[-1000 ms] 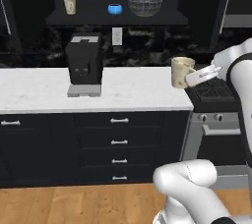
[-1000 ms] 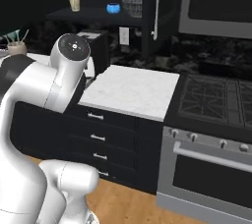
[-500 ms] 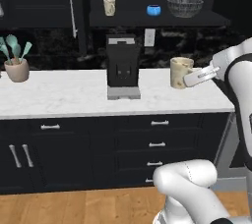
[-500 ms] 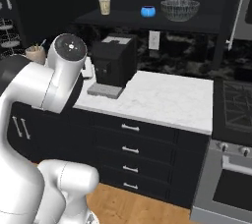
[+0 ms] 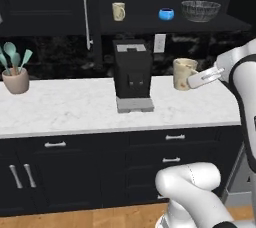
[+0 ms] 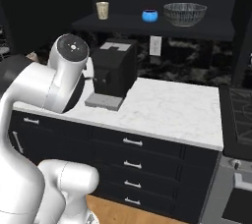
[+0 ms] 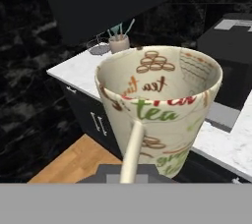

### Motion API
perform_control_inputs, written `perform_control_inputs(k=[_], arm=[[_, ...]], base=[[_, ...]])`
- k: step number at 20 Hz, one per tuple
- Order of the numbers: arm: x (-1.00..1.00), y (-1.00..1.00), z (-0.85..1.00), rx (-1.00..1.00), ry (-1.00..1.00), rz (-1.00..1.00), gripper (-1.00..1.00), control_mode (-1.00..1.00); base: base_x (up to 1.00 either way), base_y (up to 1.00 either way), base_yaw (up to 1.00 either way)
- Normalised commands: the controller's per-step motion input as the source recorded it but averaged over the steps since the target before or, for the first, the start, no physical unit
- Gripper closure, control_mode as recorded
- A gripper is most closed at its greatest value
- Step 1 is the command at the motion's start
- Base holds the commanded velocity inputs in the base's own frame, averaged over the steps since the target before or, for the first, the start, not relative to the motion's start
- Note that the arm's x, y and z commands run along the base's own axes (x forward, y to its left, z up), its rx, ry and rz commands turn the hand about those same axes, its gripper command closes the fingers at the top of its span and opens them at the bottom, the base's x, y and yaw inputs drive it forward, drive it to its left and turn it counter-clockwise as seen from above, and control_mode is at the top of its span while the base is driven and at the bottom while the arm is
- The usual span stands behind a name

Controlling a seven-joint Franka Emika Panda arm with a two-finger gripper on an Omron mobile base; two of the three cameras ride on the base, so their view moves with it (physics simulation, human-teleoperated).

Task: Gather all objects into one cabinet and sort the glasses and bowls to opposite sides.

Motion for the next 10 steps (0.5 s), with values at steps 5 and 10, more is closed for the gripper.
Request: perform_control_inputs(k=[5,10], arm=[[0.00,0.00,0.00,0.00,0.00,0.00,1.00,1.00],[0.00,0.00,0.00,0.00,0.00,0.00,1.00,1.00]], base=[[0.67,0.43,-0.08],[0.56,0.34,-0.07]])
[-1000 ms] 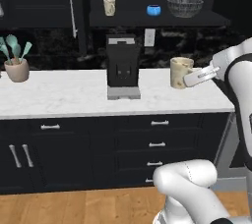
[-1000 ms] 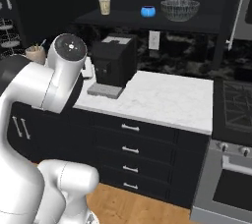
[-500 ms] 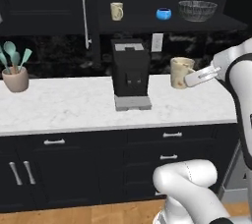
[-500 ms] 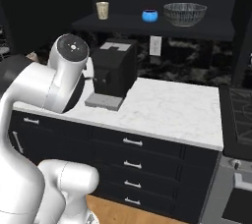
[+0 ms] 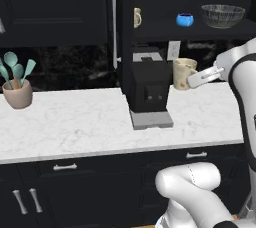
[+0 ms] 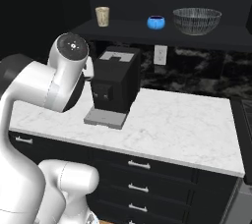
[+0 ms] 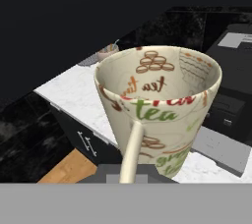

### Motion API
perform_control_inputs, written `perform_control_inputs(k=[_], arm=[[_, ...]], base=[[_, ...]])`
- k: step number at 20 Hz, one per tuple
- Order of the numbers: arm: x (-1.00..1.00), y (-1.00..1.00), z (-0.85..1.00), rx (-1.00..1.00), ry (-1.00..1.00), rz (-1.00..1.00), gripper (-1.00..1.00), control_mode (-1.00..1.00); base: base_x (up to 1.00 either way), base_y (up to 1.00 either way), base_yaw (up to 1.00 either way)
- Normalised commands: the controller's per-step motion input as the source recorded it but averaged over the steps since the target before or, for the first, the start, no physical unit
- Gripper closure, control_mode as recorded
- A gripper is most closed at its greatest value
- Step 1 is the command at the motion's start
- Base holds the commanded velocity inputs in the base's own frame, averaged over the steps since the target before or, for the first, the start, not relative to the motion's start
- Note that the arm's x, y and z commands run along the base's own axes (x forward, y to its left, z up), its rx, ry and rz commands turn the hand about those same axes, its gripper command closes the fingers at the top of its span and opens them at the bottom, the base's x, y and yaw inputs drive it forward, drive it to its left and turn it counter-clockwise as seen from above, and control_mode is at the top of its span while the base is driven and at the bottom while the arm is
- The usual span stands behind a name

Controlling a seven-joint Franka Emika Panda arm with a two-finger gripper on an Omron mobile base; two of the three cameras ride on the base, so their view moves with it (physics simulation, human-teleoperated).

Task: Gather all objects into one cabinet and sort the glasses and bowls to opposite sides.

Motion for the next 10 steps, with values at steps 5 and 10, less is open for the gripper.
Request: perform_control_inputs(k=[5,10], arm=[[0.00,0.00,0.00,0.00,0.00,0.00,1.00,1.00],[0.00,0.00,0.00,0.00,0.00,0.00,1.00,1.00]], base=[[0.35,0.20,-0.08],[0.23,0.11,-0.06]])
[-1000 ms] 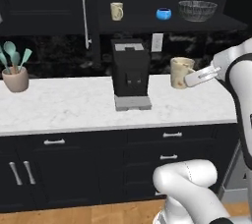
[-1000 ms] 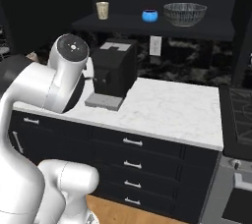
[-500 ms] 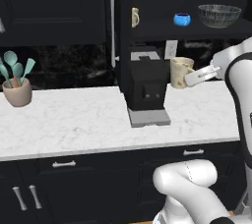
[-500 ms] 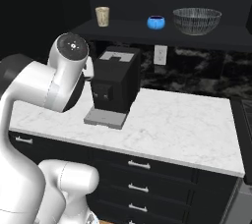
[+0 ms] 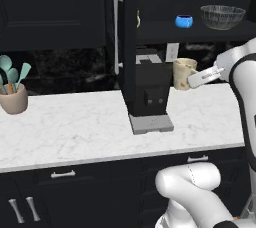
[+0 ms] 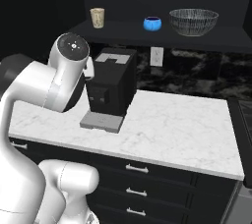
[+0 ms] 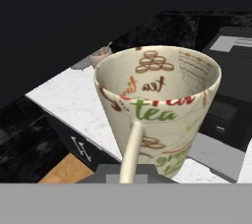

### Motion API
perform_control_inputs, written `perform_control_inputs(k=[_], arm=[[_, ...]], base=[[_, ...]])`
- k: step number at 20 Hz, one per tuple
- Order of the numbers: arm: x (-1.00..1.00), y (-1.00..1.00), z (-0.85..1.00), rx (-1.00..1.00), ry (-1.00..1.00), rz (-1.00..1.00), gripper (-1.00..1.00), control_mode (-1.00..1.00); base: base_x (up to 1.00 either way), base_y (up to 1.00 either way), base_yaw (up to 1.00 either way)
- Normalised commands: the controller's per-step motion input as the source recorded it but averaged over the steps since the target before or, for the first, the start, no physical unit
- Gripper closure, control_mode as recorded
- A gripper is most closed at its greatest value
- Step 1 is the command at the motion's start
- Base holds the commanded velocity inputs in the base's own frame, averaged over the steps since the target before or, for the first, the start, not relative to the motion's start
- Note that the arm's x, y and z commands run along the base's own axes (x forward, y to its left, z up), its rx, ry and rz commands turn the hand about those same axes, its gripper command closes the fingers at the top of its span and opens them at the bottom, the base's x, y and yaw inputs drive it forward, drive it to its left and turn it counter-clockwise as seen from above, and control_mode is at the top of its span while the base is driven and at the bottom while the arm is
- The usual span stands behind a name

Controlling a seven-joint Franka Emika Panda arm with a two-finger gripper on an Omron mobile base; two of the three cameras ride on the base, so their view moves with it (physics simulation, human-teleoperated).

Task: Gather all objects into one cabinet and sort the glasses and bowls to opposite sides.

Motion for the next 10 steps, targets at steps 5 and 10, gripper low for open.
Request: perform_control_inputs(k=[5,10], arm=[[0.00,0.00,0.00,0.00,0.00,0.00,1.00,1.00],[0.00,0.00,0.00,0.00,0.00,0.00,1.00,1.00]], base=[[0.36,0.21,-0.02],[0.24,0.14,-0.01]])
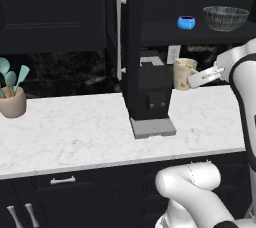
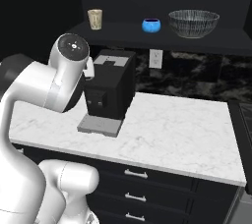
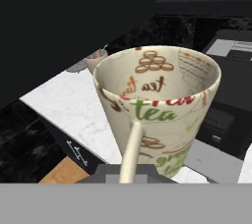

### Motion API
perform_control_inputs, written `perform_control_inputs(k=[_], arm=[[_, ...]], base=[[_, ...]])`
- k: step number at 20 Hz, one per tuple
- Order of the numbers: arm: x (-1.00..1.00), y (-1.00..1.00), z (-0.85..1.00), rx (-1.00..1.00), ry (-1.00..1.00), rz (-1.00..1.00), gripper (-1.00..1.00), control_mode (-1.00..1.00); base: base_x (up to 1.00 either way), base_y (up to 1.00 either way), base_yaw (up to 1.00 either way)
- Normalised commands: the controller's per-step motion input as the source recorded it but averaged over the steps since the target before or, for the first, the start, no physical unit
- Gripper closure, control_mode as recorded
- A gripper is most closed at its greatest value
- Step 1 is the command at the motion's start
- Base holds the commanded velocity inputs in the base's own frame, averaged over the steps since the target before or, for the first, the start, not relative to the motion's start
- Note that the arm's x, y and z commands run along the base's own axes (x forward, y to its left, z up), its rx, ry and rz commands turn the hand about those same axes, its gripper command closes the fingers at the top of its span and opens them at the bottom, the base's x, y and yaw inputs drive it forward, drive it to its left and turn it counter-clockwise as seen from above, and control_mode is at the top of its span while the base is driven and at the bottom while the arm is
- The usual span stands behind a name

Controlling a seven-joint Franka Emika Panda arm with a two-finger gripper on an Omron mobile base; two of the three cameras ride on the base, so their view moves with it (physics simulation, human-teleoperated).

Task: Gather all objects into one cabinet and sort the glasses and bowls to opposite sides.

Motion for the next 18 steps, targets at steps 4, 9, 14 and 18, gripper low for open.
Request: perform_control_inputs(k=[4,9,14,18], arm=[[0.00,0.00,0.00,0.00,0.00,0.00,1.00,1.00],[0.00,0.04,0.02,0.00,-0.03,0.00,1.00,-1.00],[0.10,0.14,0.49,0.00,-0.20,0.05,1.00,-1.00],[0.28,0.00,0.57,0.00,-0.16,0.10,1.00,-1.00]], base=[[0.07,0.06,0.00],[0.08,0.14,0.00],[0.00,0.00,0.00],[0.00,0.00,0.00]])
